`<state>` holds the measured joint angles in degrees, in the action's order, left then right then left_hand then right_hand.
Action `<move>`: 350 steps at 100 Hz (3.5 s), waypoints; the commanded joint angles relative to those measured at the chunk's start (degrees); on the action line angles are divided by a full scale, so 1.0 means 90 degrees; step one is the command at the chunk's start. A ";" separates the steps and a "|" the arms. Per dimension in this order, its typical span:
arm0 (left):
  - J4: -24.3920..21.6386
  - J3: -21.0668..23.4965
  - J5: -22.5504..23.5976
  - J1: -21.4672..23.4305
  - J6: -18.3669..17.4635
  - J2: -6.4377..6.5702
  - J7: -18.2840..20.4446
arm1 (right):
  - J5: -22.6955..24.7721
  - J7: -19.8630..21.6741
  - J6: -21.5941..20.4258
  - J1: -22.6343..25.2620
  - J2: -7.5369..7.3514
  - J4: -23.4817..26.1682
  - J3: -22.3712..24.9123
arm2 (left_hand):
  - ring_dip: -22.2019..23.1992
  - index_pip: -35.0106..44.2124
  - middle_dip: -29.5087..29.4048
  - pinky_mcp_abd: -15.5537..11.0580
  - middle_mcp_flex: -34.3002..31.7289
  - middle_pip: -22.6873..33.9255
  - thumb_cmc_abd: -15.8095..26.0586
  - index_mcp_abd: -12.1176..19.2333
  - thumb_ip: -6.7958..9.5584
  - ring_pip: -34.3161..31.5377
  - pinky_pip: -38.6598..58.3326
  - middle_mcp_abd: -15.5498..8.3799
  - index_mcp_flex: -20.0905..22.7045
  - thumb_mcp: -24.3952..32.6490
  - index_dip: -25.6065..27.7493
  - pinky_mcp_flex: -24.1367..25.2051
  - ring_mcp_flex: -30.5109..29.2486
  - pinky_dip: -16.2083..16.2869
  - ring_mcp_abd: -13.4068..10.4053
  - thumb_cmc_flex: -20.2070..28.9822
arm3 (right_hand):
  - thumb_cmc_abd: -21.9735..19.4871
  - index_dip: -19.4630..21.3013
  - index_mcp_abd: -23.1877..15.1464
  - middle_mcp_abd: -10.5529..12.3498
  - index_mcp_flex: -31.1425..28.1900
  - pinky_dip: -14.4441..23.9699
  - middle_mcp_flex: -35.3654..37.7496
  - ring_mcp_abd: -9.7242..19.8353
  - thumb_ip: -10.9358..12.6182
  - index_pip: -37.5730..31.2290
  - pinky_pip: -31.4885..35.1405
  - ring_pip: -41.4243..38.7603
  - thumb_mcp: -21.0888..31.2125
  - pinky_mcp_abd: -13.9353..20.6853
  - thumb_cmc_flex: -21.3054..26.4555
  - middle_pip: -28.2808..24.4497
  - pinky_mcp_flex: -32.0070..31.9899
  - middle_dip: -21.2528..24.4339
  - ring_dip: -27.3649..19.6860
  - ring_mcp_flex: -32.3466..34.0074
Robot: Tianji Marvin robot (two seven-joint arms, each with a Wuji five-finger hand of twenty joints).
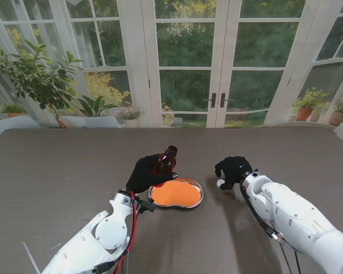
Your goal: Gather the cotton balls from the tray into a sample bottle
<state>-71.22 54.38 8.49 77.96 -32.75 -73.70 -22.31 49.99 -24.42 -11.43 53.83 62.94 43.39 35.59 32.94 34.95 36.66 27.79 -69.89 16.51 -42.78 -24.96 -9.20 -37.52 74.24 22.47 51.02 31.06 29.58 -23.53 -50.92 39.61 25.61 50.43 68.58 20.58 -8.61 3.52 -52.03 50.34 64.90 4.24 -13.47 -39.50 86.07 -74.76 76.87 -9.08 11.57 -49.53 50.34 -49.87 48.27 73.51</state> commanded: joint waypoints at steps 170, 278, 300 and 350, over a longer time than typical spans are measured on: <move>-0.0017 -0.0020 -0.0116 0.0004 0.0015 -0.0012 0.0188 | -0.0721 -0.0723 -0.0423 -0.0567 0.0473 -0.1420 -0.1290 | 0.0027 0.0819 -0.0065 -0.0262 -0.0569 0.0182 0.1405 0.1999 -0.0159 -0.0063 0.0261 -0.0896 0.1089 0.1887 -0.0013 0.0065 -0.0055 0.0093 -0.0223 0.1027 | 0.0369 -0.0927 -0.0318 0.0083 -0.1072 -0.0041 0.0674 0.0072 -0.1377 -0.1490 0.0505 -0.0626 0.0436 -0.0186 0.0758 -0.0150 0.0303 -0.0022 0.0232 0.0233; -0.0030 0.0002 -0.0180 0.0021 0.0032 -0.0007 0.0226 | -0.0721 -0.0069 -0.0710 -0.0400 0.0322 -0.1024 -0.0792 | 0.0032 0.0823 -0.0081 -0.0253 -0.0569 0.0186 0.1411 0.1956 -0.0163 -0.0055 0.0254 -0.0869 0.1082 0.1872 -0.0018 0.0083 -0.0038 0.0102 -0.0189 0.1043 | -0.0692 -0.1600 -0.0567 0.0123 -0.1190 -0.0060 0.0919 0.0008 -0.1378 -0.2622 0.0487 -0.0655 0.0298 -0.0176 0.1276 -0.0004 0.0299 -0.0168 0.0238 0.0228; -0.0027 0.0001 -0.0193 0.0021 0.0025 -0.0008 0.0231 | -0.0789 -0.0149 -0.0800 -0.0474 0.0379 -0.1172 -0.0918 | 0.0033 0.0825 -0.0083 -0.0232 -0.0573 0.0187 0.1414 0.1947 -0.0166 -0.0057 0.0252 -0.0863 0.1081 0.1874 -0.0018 0.0086 -0.0045 0.0105 -0.0169 0.1041 | -0.0712 -0.1566 -0.0518 0.0161 -0.1189 -0.0069 0.0940 0.0041 -0.1364 -0.2663 0.0494 -0.0663 0.0317 -0.0123 0.1292 -0.0029 0.0317 -0.0178 0.0239 0.0232; -0.0021 -0.0001 -0.0196 0.0023 0.0017 -0.0010 0.0228 | -0.0977 -0.0637 -0.0959 -0.0691 0.0585 -0.1783 -0.1579 | 0.0033 0.0829 -0.0092 -0.0226 -0.0572 0.0187 0.1410 0.1923 -0.0173 -0.0053 0.0252 -0.0846 0.1078 0.1880 -0.0022 0.0082 -0.0031 0.0110 -0.0156 0.1046 | -0.0738 -0.1424 -0.0408 0.0134 -0.1140 -0.0082 0.0916 0.0015 -0.1381 -0.2706 0.0504 -0.0667 0.0363 -0.0126 0.1219 -0.0065 0.0319 -0.0183 0.0238 0.0229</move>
<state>-71.18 54.30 6.98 78.07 -32.60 -73.62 -21.32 41.07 -31.22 -19.65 47.01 67.68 28.82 22.59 32.94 34.96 36.52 27.79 -69.89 16.51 -42.78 -24.96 -9.20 -37.52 74.24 22.47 51.02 31.06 29.57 -23.53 -50.92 39.63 25.61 50.43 65.13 6.30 -7.03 3.57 -59.23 50.31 69.88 3.66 -28.01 -61.01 87.37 -78.51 74.90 -9.13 17.20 -49.55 52.06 -50.74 49.66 73.51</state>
